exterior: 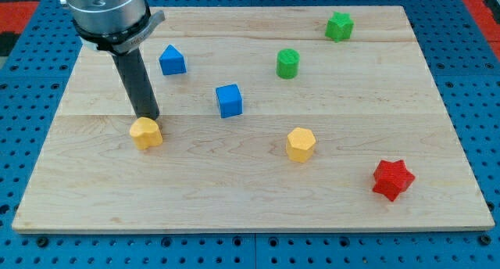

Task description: Move the red circle towards the bottom left corner

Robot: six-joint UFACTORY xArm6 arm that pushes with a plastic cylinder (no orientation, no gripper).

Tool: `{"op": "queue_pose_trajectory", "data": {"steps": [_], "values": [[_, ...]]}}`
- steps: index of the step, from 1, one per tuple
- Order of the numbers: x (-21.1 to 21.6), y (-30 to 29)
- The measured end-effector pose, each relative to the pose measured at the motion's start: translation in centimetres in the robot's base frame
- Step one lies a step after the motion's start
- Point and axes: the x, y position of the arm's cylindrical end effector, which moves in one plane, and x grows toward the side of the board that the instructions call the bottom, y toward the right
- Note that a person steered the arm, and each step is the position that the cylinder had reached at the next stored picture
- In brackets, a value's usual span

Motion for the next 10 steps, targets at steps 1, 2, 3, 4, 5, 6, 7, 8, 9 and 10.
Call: {"op": "queue_pose_trajectory", "data": {"steps": [1, 2, 3, 4, 5, 6, 7, 8, 9, 10], "values": [[1.6, 0.8], [1.7, 0.8], [1.7, 0.8], [-1.6, 0.9], [-4.4, 0.9], [-5.3, 0.9], [-5.4, 0.9], [-5.7, -0.6], [-7.0, -6.3], [-12.0, -8.5]]}}
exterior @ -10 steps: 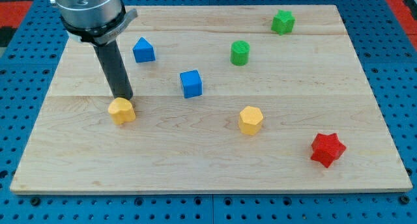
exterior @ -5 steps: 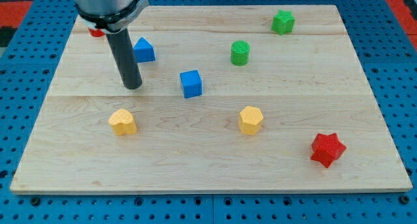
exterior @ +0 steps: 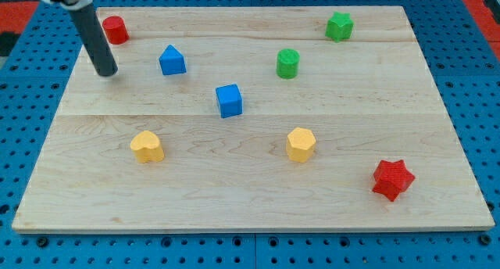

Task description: Move the red circle towards the bottom left corner

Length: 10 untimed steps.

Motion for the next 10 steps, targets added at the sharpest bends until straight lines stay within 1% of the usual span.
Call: {"op": "queue_pose_trajectory", "data": {"steps": [1, 2, 3, 4, 6, 7, 9, 10], "values": [[-3.7, 3.0], [-6.3, 7.0], [-12.7, 6.0], [-14.1, 4.3], [-14.0, -2.2], [-12.9, -3.3], [-9.5, -3.2], [-9.5, -1.9]]}}
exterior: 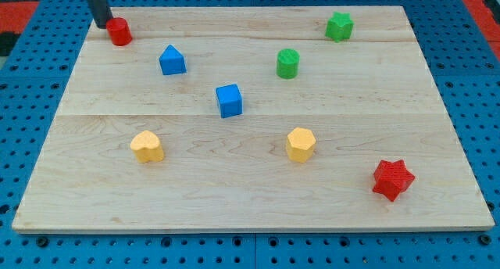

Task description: Move the red circle towards the bottom left corner

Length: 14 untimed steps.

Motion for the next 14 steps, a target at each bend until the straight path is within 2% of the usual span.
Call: {"op": "queue_pose_trajectory", "data": {"steps": [2, 4, 5, 6, 10, 13, 14], "values": [[0.1, 4.2], [4.9, 4.4], [2.5, 4.4], [2.2, 6.7], [11.3, 6.5], [22.5, 5.4], [21.9, 4.4]]}}
